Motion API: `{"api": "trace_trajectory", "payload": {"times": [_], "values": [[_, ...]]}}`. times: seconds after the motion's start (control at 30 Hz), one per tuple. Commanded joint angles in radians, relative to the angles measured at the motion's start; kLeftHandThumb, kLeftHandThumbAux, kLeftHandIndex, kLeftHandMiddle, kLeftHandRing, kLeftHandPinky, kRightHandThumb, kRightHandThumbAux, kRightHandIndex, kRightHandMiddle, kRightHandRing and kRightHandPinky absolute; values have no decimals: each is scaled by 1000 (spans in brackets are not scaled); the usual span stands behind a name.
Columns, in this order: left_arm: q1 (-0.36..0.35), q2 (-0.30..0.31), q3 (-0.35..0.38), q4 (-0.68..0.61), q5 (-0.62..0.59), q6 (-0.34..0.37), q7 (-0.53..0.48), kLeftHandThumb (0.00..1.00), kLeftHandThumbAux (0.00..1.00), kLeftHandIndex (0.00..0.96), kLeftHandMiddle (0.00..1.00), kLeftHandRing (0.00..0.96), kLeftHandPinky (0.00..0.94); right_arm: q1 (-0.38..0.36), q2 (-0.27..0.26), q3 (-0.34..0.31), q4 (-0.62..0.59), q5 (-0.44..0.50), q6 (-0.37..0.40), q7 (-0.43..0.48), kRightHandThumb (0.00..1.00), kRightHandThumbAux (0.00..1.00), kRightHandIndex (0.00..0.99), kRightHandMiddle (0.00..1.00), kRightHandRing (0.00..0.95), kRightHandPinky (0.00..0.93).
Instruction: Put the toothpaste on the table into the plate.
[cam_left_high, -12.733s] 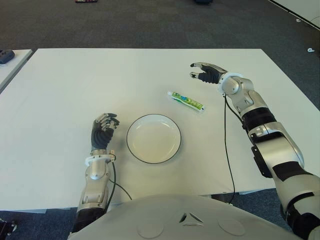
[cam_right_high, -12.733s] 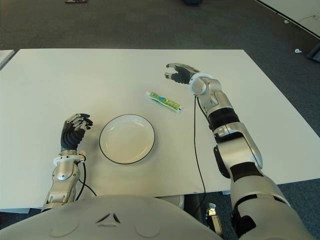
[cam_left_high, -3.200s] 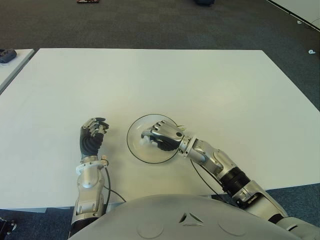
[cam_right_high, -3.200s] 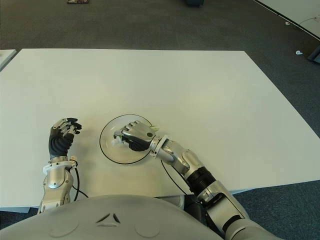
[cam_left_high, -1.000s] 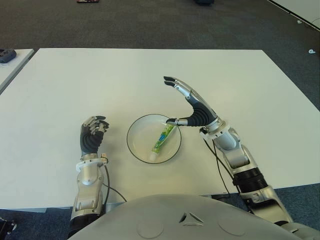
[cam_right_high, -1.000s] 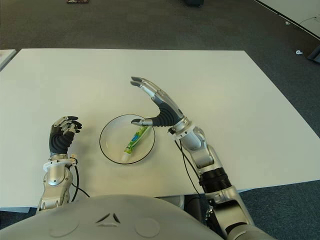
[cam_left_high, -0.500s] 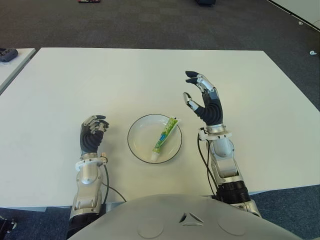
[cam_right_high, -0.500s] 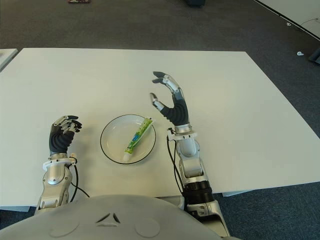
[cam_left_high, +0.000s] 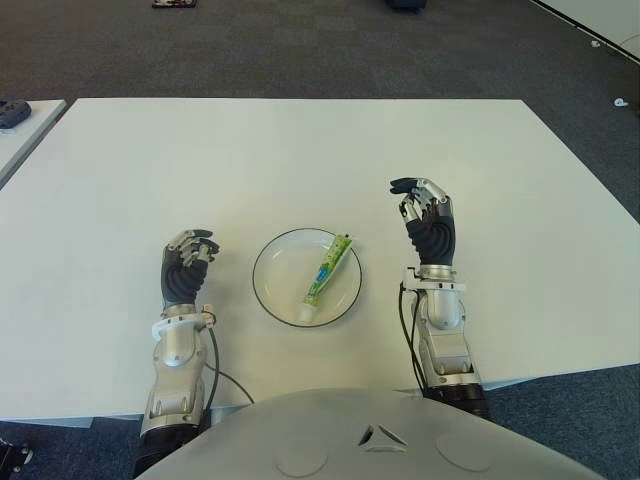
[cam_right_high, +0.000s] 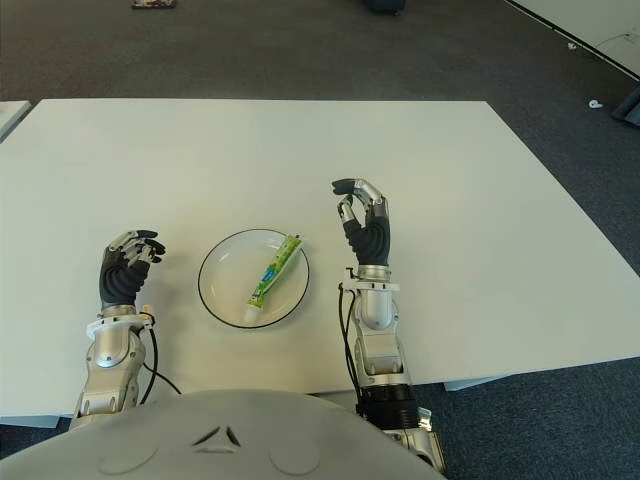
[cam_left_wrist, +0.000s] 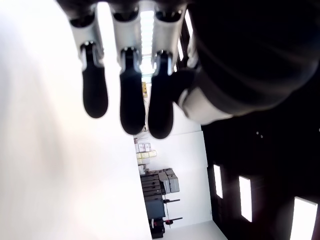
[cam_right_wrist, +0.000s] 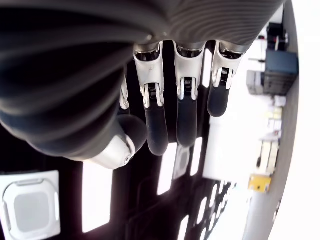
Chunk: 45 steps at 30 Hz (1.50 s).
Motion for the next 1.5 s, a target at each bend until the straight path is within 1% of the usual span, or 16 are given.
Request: {"api": "trace_trajectory", "payload": {"times": [0.03,0.23,0.43,0.5,0.67,0.77,0.83,1.0,1.1,1.27,1.5], "values": [[-26,-1,-14,27,12,-7,-3,703,718,430,552,527,500,20,15,-8,1,-30,74,-22,697,733,425,432,414,397],[-32,-3,-19,25,11,5,-8,703,718,430,551,529,499,28,16,-14,21,-31,122,-28,697,733,425,442,422,406],[-35,-5,-25,20,0,21,-11,703,718,430,553,526,502,23,6,-33,87,-18,134,-27,697,733,426,457,433,419],[-37,-4,-29,24,1,16,-10,704,718,430,554,528,506,24,6,-38,99,-14,138,-26,697,732,426,458,436,421],[-46,-3,-38,48,10,-22,-2,704,719,429,552,533,508,25,7,-45,138,-9,119,-29,697,732,426,460,438,417],[-47,-2,-39,48,13,-19,0,703,719,429,553,534,509,19,9,-40,177,-8,78,-34,698,733,426,461,437,425],[-49,-2,-41,49,18,-21,3,702,719,429,553,534,509,16,11,-36,192,-8,65,-36,698,733,426,461,437,430],[-51,-4,-45,43,18,-14,-1,701,718,429,554,537,513,12,16,-29,215,-10,66,-35,698,734,426,448,429,417],[-53,-4,-46,44,17,-14,-2,701,718,429,554,538,511,9,18,-28,225,-13,70,-37,699,734,426,445,426,429],[-54,-6,-45,43,12,-4,-4,701,718,429,552,534,504,3,19,-25,260,-17,43,-45,700,734,425,445,434,461],[-53,-8,-45,37,9,10,-5,702,718,429,551,530,504,-9,21,-25,304,-8,15,-42,701,733,425,441,434,442]]}}
